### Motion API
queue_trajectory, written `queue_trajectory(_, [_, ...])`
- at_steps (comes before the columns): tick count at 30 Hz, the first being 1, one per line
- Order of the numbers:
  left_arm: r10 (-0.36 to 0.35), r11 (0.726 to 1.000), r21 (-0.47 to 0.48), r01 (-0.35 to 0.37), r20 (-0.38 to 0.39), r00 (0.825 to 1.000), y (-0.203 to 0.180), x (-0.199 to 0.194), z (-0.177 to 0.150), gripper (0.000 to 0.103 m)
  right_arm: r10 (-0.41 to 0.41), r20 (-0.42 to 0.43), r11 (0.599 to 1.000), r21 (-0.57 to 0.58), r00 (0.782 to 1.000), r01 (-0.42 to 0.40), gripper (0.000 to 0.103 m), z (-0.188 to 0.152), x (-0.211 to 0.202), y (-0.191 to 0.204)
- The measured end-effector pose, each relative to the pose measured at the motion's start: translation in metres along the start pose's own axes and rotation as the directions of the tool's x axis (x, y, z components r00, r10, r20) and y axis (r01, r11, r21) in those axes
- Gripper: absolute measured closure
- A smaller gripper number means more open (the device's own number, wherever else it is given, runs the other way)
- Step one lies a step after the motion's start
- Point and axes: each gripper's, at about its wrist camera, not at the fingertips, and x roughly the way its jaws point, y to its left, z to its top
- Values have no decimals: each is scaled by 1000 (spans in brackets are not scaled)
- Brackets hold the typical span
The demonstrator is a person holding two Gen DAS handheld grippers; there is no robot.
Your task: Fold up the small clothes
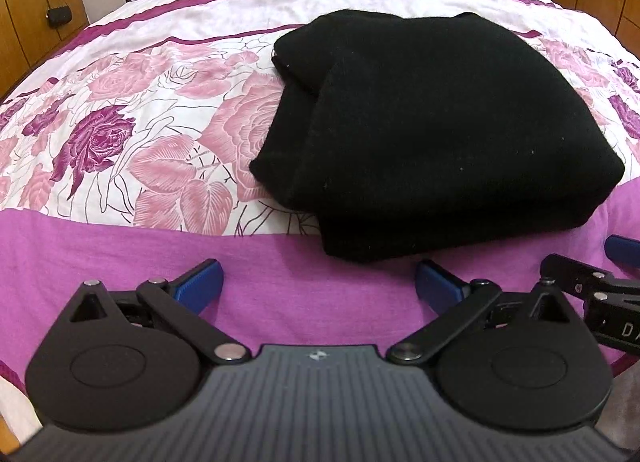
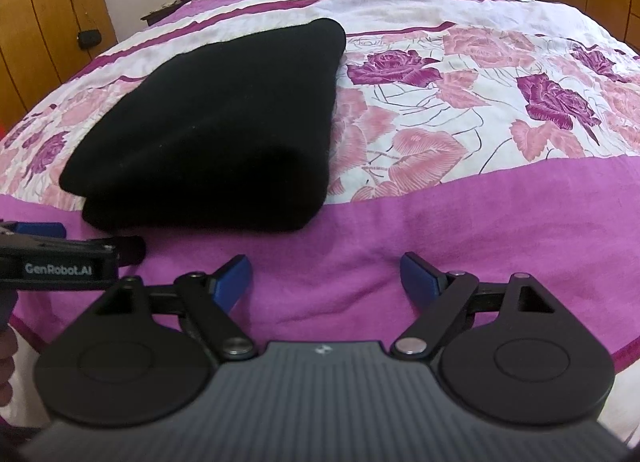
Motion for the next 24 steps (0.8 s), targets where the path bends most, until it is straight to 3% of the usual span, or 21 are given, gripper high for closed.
queue_trajectory(24, [-5,1000,-3,5,2,1000,1,2,-1,0,0,5,1000,4,1000,0,17,-1,1,-1])
